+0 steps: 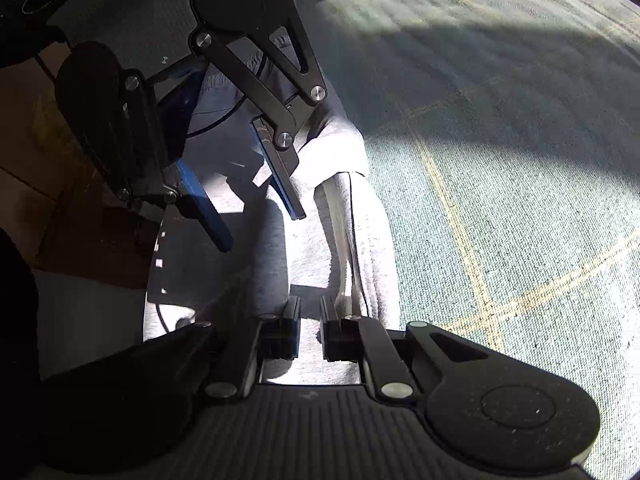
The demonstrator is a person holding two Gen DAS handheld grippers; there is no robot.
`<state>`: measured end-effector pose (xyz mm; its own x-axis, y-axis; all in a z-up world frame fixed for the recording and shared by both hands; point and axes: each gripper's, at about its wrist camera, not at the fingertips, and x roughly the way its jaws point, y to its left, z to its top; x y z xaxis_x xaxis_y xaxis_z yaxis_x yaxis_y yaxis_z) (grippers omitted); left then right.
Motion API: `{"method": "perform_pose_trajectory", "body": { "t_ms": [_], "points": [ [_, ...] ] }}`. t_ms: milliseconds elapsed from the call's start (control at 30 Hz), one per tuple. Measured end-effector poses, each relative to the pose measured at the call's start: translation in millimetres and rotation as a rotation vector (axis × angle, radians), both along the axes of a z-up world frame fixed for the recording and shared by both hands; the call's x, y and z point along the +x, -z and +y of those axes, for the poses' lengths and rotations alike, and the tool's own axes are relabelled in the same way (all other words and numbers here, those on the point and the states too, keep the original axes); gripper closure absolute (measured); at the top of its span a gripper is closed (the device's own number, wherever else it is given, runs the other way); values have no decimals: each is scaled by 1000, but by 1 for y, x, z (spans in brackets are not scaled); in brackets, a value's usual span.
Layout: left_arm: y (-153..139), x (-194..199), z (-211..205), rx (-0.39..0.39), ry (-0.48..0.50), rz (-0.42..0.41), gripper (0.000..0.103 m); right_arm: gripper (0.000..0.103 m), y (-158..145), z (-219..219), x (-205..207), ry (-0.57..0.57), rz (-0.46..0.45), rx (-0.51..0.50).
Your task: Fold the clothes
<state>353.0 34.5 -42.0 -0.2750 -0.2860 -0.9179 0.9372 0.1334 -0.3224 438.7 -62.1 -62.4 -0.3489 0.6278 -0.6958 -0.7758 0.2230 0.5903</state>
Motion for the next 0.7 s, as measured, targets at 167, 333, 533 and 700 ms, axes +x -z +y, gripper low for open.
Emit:
{"method": "perform_pose_trajectory", "body": {
  "t_ms": [167,333,533,700],
  "points": [
    [5,-11,6,-5,-36,-5,64,75,-1,-2,37,221,152,104],
    [9,-20,17,-22,-86,2,64,73,25,24,57,301,268,90],
    [9,-15,18,-52,-148,15,64,55,57,35,55,306,435,36],
    [4,-17,27,-84,-209,11,64,55,70,48,57,288,562,88]
  ]
}}
